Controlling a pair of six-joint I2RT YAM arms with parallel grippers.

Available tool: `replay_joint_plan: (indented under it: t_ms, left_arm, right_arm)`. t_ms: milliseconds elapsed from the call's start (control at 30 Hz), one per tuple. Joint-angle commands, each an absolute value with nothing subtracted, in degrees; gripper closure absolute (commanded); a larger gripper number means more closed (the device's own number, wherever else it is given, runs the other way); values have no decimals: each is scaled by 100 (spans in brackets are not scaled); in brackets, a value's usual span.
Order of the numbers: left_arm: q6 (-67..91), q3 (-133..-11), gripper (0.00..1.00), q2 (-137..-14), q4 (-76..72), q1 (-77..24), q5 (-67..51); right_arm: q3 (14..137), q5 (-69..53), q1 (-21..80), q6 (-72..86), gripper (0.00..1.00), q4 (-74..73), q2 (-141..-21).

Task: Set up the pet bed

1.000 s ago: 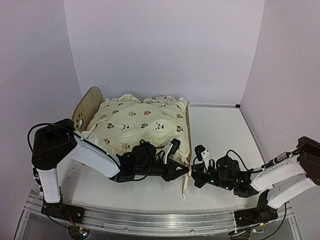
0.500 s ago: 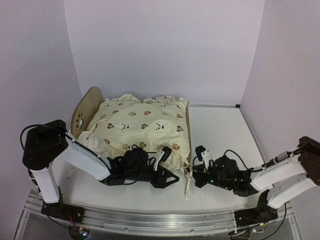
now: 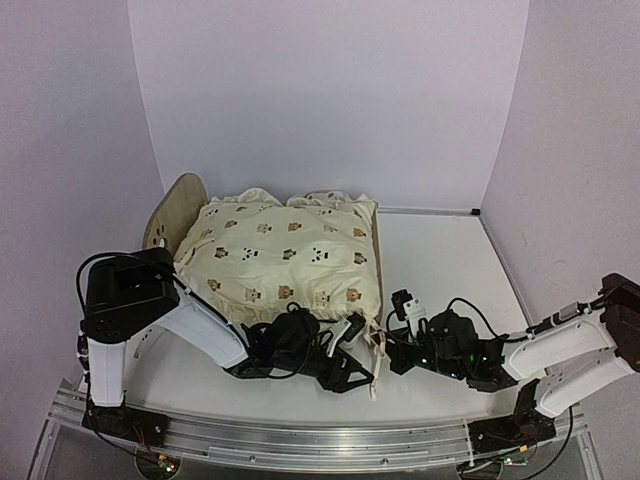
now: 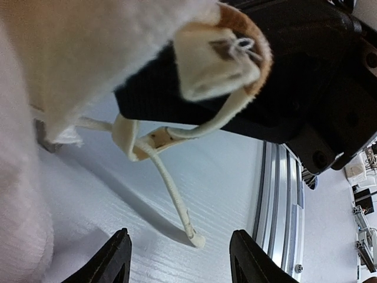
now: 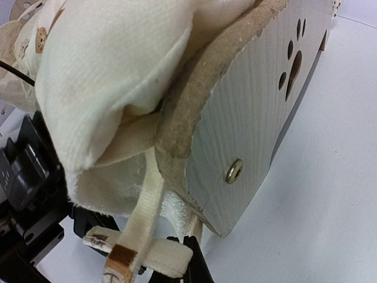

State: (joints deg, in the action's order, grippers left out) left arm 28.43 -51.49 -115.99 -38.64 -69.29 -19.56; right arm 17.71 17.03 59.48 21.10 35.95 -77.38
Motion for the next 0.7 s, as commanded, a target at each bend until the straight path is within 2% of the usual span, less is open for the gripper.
replay_joint_plan:
  t_ms: [0, 233, 300, 400, 467, 667]
  left_arm:
    - [2762, -5610, 42, -11885, -3975, -7036, -1915]
    - [2782, -6116, 49, -12335, -3703, -7167, -1637]
    - [2784, -6216, 61, -12410, -3616, -7211, -1426]
    - [2883, -6252, 96, -12466, -3605, -7250, -1201]
    - [2906, -6195, 100, -12403, -3602, -7284, -1061]
    - [3013, -5442, 100, -11641, -3549, -7375, -232]
  right_arm:
    - [1983, 1790, 5932, 2194, 100, 3606, -7676]
    - [1986, 1772, 5931, 2194, 100, 3604, -7669]
    - [1982, 1769, 5929, 2197, 100, 3604, -7653]
    - [1968, 1767, 5928, 2207, 100, 3599, -7638]
    - [1960, 1788, 5930, 2208, 100, 3586, -7635]
    - [1971, 2330, 5928, 2216, 100, 3109, -7300]
